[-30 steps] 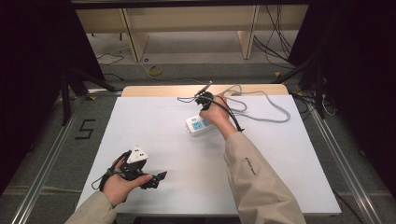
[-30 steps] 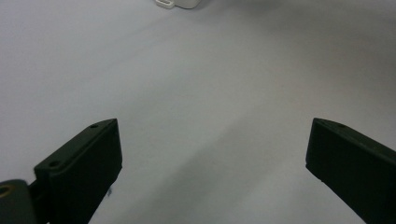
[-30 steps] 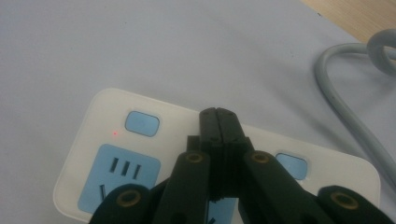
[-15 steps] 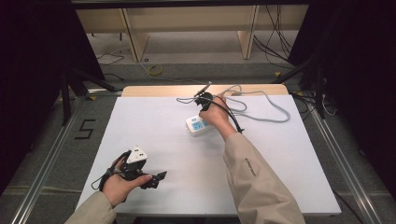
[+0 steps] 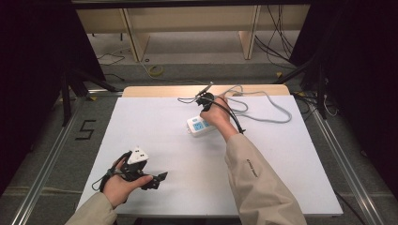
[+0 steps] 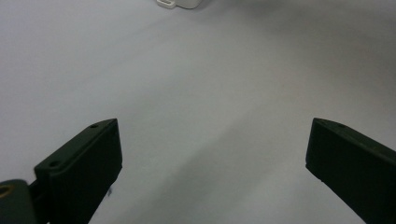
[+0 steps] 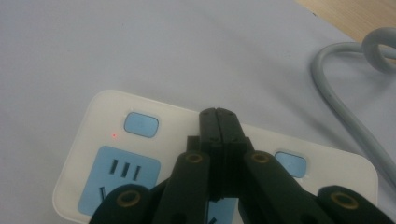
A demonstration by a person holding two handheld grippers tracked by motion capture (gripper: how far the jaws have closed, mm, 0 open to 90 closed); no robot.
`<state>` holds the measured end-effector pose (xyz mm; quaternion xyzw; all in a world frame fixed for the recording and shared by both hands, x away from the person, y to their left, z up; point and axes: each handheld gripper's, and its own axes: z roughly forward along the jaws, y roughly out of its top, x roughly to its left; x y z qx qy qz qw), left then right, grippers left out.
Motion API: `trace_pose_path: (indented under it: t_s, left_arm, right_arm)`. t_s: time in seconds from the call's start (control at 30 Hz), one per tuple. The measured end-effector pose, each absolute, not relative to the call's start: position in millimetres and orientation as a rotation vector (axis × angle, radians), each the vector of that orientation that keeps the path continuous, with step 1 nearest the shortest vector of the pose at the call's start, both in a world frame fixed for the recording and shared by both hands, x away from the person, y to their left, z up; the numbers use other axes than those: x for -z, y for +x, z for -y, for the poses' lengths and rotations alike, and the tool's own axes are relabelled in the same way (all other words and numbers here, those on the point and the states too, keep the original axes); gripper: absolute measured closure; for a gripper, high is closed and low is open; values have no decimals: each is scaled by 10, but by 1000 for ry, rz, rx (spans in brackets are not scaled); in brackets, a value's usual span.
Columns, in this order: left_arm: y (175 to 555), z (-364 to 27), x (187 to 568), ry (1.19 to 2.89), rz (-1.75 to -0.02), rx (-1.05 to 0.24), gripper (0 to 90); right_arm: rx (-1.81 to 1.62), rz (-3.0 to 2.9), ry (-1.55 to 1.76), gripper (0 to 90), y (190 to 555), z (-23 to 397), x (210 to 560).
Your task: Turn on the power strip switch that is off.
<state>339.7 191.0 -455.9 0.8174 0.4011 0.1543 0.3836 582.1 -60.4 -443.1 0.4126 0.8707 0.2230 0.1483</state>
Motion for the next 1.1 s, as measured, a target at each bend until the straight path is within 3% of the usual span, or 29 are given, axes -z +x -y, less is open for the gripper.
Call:
trace_pose_path:
  t_s: [1.1]
  left_arm:
    - [3403,-1908,4566,2088,-1028,-400,33]
  right_arm:
    - [-671,-2488,1141,900,5731,671,4402]
